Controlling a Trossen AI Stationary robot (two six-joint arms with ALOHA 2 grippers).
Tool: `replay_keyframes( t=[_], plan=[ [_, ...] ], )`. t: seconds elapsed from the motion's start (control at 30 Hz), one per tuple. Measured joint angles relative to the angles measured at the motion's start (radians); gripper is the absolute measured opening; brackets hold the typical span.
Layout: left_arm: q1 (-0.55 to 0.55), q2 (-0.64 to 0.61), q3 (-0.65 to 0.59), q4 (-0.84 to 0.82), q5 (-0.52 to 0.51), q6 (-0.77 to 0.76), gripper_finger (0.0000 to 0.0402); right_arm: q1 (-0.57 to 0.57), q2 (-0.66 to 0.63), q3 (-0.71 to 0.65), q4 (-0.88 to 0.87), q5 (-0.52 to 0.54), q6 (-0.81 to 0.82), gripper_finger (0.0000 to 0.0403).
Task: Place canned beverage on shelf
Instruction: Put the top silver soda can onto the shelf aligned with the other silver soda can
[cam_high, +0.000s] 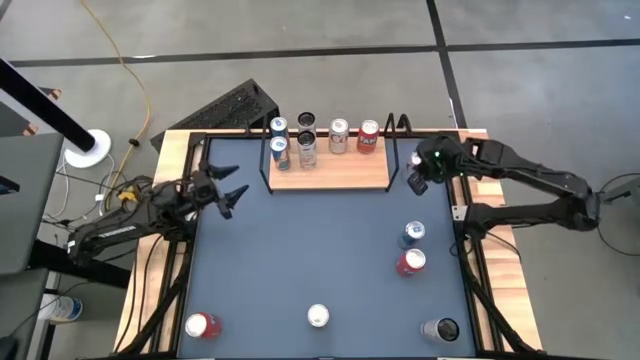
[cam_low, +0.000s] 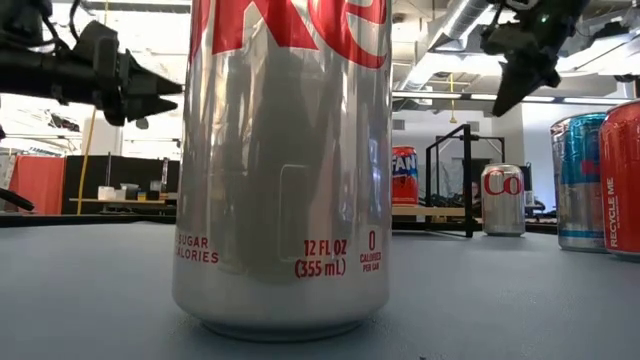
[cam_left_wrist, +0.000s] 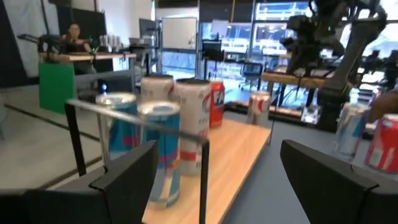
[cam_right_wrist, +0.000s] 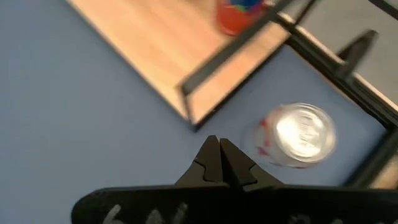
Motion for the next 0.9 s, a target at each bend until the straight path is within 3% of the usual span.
replay_keyframes(
  t=[0.2,0.37,0.63,0.9],
  plan=[
    [0.0,0.0,-0.033,-0.007,-0.023,-0.008,0.0327,-0.149,0.011,0.001,-0.01,-0.069,-0.061,0.0009],
    [0.0,0.0,-0.033,-0.032,-0.034,0.005,0.0327,-0.271,0.022,0.017,-0.053,-0.131,-0.153,0.0047],
    [0.0,0.0,-0.034,-0.078,-0.016,0.036,0.0327,-0.396,0.032,0.073,-0.129,-0.189,-0.237,0.0151],
    [0.0,0.0,-0.034,-0.078,-0.013,0.025,0.0327,-0.42,0.13,0.075,-0.127,-0.186,-0.251,0.028]
  ],
)
